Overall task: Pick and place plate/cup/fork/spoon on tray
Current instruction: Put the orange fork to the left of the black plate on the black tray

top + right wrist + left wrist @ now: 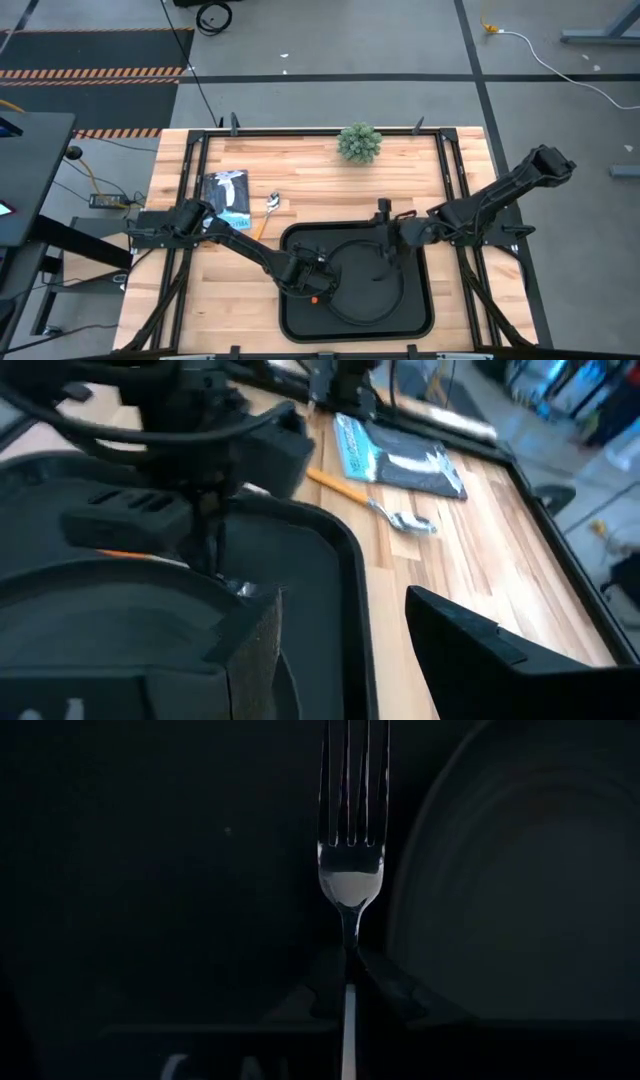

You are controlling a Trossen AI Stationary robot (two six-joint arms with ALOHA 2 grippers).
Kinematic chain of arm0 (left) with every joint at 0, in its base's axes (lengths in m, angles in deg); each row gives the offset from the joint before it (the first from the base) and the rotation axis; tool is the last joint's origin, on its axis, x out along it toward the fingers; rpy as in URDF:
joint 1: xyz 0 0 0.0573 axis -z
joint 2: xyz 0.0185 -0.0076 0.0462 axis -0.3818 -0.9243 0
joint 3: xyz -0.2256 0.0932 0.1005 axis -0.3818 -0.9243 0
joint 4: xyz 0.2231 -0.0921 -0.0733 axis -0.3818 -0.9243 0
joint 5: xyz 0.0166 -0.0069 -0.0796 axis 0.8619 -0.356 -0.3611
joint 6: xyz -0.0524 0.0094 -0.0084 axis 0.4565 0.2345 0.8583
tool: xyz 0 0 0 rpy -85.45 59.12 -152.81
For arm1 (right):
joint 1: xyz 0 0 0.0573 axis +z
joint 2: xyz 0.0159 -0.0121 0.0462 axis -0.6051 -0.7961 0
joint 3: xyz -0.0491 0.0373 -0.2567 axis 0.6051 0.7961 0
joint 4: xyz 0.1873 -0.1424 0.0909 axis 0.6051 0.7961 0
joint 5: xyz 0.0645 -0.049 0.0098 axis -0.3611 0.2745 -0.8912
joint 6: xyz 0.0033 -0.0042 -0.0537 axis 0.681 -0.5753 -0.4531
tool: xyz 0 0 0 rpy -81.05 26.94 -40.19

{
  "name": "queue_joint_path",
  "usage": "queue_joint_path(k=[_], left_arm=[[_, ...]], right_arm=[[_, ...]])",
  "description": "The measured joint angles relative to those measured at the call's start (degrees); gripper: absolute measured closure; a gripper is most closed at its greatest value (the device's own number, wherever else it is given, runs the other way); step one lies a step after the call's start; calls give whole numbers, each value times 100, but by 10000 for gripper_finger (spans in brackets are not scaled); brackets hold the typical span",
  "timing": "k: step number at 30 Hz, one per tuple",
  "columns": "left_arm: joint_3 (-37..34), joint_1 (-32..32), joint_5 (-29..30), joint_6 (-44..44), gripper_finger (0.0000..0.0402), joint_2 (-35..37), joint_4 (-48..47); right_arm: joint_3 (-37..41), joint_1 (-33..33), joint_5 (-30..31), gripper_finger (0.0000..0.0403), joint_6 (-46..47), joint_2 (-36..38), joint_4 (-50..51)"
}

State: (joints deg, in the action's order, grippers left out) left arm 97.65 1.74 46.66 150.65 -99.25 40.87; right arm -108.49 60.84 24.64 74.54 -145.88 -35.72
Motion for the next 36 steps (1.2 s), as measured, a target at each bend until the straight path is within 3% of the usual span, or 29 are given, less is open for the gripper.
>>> queue_joint_path(k=[5,9,36], left_arm=[[0,22,242,349,383,0,11],[0,47,253,640,383,-30,33],[-4,55,-35,939,383,-140,-67]], right_arm=[[855,295,-17,182,-445,0,-1426],[1231,530,-34,182,-555,0,-2021],[1334,993,-145,188,-887,2,-2171]])
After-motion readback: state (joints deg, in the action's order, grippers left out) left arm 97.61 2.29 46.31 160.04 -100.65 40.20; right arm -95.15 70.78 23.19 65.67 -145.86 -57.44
